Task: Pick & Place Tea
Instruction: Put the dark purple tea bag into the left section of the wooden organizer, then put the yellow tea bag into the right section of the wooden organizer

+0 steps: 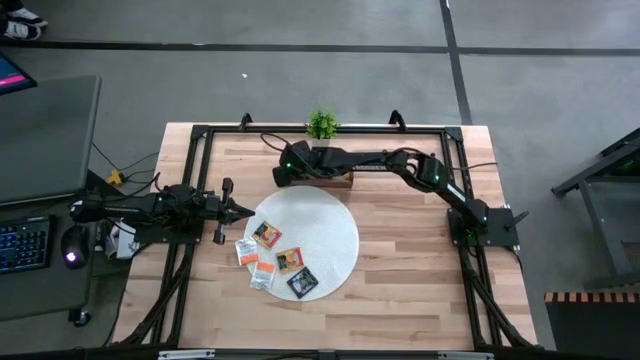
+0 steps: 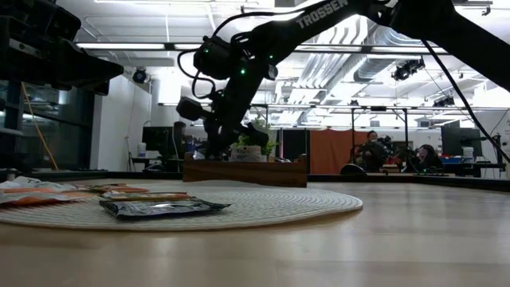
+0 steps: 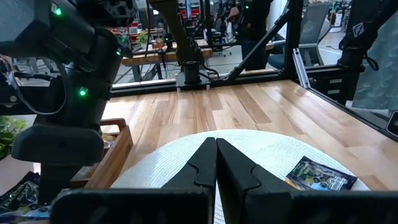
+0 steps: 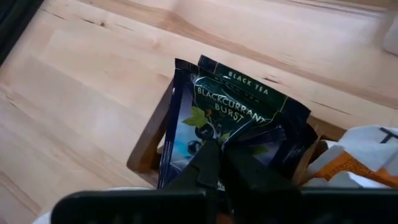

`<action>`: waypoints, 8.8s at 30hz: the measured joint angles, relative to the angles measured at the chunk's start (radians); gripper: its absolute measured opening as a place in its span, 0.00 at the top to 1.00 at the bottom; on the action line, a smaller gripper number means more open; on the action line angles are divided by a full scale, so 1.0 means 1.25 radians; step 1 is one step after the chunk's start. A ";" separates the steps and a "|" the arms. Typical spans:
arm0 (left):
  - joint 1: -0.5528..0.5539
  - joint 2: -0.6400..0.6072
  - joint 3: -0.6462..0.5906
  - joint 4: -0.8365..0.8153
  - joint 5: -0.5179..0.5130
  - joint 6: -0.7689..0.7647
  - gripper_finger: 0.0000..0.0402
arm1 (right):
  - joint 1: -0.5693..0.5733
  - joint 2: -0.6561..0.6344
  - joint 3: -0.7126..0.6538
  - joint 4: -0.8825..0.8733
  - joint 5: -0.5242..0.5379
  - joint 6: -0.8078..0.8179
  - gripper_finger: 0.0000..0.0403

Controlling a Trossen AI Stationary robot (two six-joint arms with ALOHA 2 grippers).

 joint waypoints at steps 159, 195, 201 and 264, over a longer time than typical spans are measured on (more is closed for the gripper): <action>0.000 0.000 0.000 0.000 0.000 0.000 1.00 | 0.318 0.019 0.011 -0.044 -0.311 -0.736 0.40; 0.000 0.000 0.000 0.000 0.000 0.000 1.00 | 0.323 0.077 0.038 -0.001 -0.284 -0.727 0.39; 0.000 0.000 0.000 0.000 0.000 0.000 1.00 | 0.324 0.077 0.038 0.005 -0.248 -0.707 0.31; 0.000 0.000 0.000 0.000 0.000 0.000 1.00 | 0.322 0.096 0.039 0.011 -0.241 -0.703 0.98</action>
